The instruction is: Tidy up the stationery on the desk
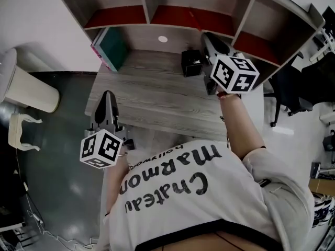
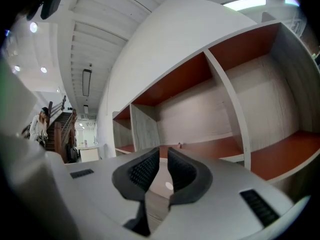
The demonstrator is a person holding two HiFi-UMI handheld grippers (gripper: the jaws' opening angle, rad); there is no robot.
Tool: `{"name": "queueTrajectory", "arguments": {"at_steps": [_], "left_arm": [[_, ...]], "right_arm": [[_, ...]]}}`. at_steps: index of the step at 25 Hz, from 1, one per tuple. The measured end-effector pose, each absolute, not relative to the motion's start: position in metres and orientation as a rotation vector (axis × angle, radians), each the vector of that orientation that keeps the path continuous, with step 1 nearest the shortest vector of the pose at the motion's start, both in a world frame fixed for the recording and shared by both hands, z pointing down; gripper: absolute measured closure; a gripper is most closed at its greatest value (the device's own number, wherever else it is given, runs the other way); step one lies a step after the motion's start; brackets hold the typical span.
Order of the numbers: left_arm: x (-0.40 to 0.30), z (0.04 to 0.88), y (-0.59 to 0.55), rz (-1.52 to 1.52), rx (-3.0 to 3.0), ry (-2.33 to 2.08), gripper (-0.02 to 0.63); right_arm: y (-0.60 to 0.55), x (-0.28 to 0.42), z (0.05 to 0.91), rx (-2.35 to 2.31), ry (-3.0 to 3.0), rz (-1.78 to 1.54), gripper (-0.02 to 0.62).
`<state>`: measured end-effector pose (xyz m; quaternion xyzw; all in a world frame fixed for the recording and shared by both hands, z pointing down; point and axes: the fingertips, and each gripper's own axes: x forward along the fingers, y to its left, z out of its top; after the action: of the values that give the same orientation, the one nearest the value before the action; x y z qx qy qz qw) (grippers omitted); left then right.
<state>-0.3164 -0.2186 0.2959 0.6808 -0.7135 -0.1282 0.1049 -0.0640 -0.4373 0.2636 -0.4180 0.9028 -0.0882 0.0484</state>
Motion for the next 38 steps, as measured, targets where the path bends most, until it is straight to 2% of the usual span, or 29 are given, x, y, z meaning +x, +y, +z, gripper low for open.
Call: {"name": "queueTrajectory", "arguments": {"at_steps": [6,18,27,38], "left_arm": [[-0.323,0.318,-0.240,-0.368,1.987,-2.053,0.589],[-0.339,0.322,-0.260,-0.331,2.030,-1.999,0.589],[-0.369,0.299,-0.279,-0.303,2.129,-1.936,0.589],[-0.372,0.305,-0.292,-0.252,2.196,-1.827,0.589]], "right_arm": [[-0.469,-0.071,0.275,-1.407,2.781,-0.231,0.468],[-0.491,-0.087,0.287,-1.536,2.774,-0.254,0.483],[-0.488,-0.083,0.292,-1.651,2.657,-0.351,0.540],[-0.469,-0.075,0.288,-1.603,2.530,-0.399,0.545]]}}
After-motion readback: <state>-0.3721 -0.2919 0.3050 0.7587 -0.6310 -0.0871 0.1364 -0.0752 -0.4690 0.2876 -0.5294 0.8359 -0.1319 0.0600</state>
